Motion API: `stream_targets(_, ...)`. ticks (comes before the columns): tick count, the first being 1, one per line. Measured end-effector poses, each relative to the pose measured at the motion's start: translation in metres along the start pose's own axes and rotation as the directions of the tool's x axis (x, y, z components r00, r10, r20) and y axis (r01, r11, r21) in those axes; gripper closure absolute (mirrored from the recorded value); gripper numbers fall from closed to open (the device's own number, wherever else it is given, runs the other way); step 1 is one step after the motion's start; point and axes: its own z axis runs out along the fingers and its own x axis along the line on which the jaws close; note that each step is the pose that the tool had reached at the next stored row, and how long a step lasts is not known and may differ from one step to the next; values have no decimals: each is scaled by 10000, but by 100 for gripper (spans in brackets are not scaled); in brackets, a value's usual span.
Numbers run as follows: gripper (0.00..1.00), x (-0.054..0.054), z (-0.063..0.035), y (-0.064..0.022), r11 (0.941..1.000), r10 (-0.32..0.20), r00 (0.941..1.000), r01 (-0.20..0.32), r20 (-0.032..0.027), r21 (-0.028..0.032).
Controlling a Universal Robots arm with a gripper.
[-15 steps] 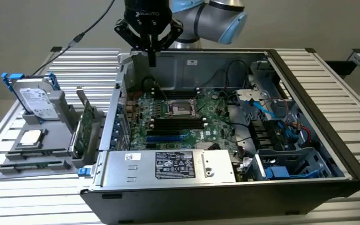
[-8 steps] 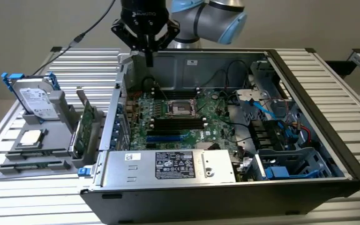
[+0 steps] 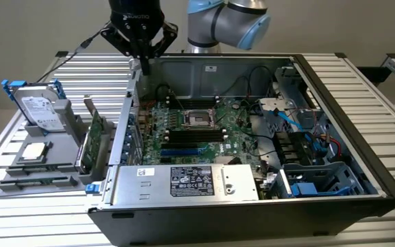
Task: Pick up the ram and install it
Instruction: 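Reach for the ram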
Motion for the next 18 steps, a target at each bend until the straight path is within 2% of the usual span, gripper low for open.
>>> stream_targets(5,89,208,-2,-78,10000,0,10000,0,0,0)
stream_targets(18,89,667,12,-310,10000,2,10000,-2,-8,1)
